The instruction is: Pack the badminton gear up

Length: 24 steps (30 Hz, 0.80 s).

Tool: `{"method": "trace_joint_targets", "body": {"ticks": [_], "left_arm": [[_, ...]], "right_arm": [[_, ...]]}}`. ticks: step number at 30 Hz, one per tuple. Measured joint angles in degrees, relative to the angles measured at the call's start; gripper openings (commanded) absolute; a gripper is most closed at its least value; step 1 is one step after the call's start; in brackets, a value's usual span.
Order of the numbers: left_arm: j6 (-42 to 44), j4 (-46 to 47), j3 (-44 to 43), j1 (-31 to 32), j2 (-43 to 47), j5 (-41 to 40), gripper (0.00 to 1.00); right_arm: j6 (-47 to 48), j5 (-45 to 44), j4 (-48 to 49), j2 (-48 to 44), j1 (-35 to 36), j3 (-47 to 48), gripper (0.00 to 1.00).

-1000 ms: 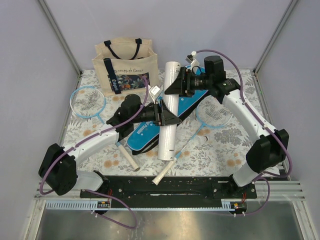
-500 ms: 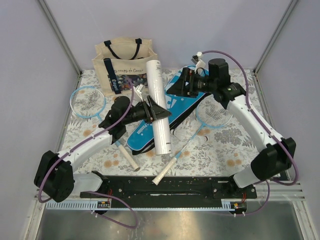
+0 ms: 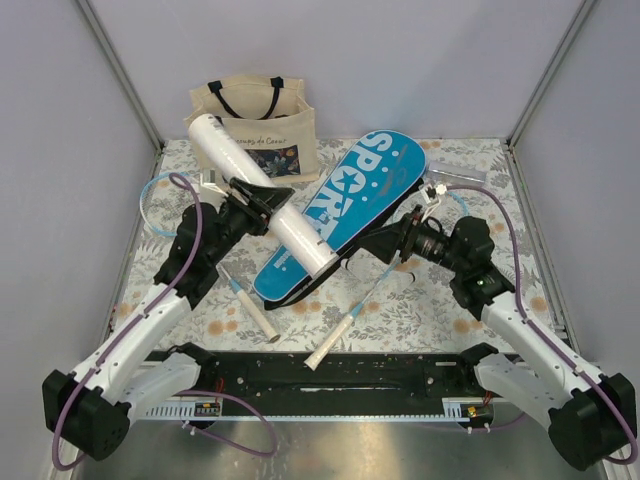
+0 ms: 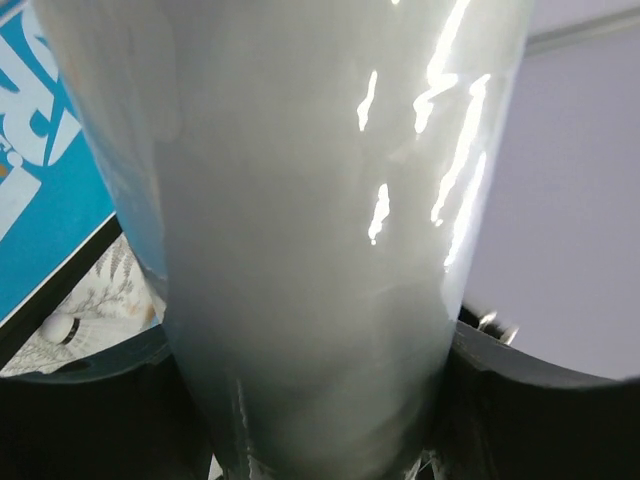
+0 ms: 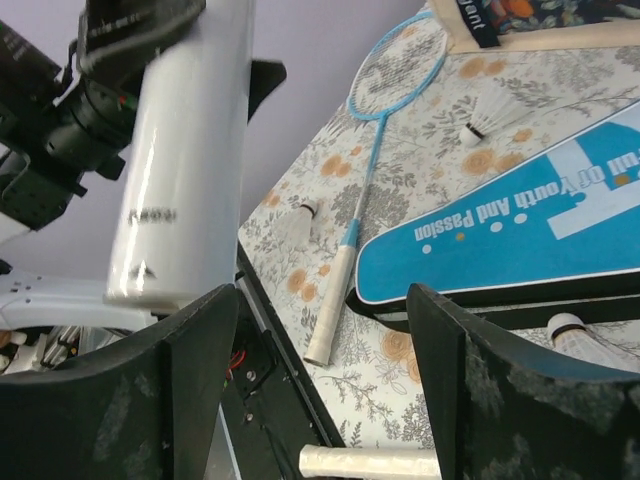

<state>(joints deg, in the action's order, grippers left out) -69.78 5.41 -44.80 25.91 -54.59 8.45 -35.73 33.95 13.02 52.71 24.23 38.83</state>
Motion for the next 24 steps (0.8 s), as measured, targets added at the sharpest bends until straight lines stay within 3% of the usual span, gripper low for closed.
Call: {"method": "trace_joint_targets", "body": {"ticks": [5, 16, 18, 24], "left_arm": [[-6.6, -1.2, 1.2, 0.0, 3.7, -6.5, 0.64], [-14.4, -6.2, 2.5, 0.0, 5.4, -13.9, 0.63], [-15.0, -6.4, 2.8, 0.1, 5.9, -14.6, 0.63], [-17.2, -9.5, 3.1, 0.2, 6.4, -17.9, 0.60]], "right_arm": [[-1.2, -0.4, 11.1, -1.0, 3.7, -6.6, 0.72], [-3.9, -4.8, 26.9, 7.6, 15.0, -7.0, 0.58], [-4.1, -6.4, 27.9, 10.2, 17.1, -6.4, 0.52], [-4.7, -10.9, 28.3, 13.7, 19.8, -5.1, 0.21]]}}
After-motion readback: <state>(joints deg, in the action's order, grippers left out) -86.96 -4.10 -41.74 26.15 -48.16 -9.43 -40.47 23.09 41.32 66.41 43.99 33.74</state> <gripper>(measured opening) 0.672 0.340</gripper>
